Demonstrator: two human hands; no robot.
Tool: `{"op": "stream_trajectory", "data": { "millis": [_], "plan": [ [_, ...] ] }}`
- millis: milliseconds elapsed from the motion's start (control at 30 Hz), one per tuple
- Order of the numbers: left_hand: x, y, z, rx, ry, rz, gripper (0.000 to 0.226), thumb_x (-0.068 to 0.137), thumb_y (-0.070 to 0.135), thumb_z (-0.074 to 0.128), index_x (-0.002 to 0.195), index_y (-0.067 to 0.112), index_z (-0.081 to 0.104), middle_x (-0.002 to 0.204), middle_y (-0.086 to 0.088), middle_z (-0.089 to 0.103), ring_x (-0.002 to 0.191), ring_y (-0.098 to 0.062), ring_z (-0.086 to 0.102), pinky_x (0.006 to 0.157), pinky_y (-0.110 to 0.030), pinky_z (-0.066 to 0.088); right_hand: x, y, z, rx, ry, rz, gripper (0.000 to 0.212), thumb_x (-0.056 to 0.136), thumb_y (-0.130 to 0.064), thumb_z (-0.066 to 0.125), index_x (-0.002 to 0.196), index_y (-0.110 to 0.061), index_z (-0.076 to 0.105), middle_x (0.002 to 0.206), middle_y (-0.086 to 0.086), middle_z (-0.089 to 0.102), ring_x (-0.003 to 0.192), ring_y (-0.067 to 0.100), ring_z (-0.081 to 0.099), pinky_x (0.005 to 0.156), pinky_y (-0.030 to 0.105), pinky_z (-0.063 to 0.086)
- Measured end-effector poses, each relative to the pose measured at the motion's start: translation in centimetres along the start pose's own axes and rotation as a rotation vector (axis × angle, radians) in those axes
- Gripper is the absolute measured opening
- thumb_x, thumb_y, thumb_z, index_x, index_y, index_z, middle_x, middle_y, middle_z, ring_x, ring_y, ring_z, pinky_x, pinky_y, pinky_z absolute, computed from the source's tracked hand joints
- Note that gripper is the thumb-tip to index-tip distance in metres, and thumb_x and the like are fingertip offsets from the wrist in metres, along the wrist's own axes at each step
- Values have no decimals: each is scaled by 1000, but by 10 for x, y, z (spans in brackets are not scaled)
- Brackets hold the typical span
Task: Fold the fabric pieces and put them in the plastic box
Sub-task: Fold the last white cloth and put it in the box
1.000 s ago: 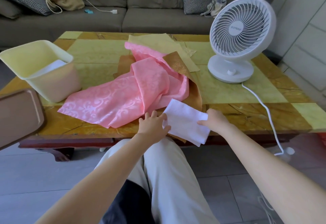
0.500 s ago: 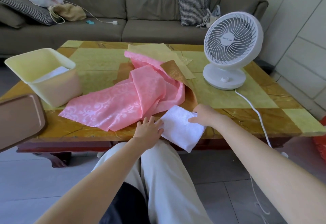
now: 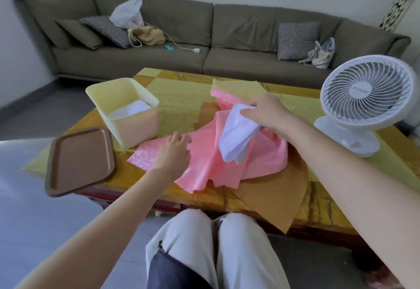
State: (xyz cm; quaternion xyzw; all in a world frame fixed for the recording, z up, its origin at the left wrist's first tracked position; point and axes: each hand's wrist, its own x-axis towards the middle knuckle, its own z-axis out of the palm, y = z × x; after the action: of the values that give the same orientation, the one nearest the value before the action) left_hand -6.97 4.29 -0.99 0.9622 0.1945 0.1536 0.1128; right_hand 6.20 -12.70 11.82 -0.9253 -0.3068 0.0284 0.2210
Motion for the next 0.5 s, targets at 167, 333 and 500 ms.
{"op": "stream_trajectory", "data": {
  "millis": [167,333,500],
  "plan": [
    [28,-55,-35,151,104,-140,43,89,4,42,132,8,40,123,-14,39,111,-32,41,88,-37,37,43,-47,3,112,113,-93,42,86,-17,54,54,-14,27,54,3,23,52,19,23,42,26,20],
    [46,-100,-52,202,106,-203,36,94,12,45,128,19,49,128,-8,41,116,-29,37,93,-35,31,87,-101,29,273,150,-161,42,85,-18,52,55,-17,23,54,0,24,50,16,24,49,30,17],
    [47,-130,-56,77,111,-154,32,94,10,47,125,18,52,123,-4,49,113,-25,39,93,-34,35,128,-155,62,367,101,-251,47,88,-18,53,55,-17,19,55,1,18,51,15,19,49,29,13]
  ]
}}
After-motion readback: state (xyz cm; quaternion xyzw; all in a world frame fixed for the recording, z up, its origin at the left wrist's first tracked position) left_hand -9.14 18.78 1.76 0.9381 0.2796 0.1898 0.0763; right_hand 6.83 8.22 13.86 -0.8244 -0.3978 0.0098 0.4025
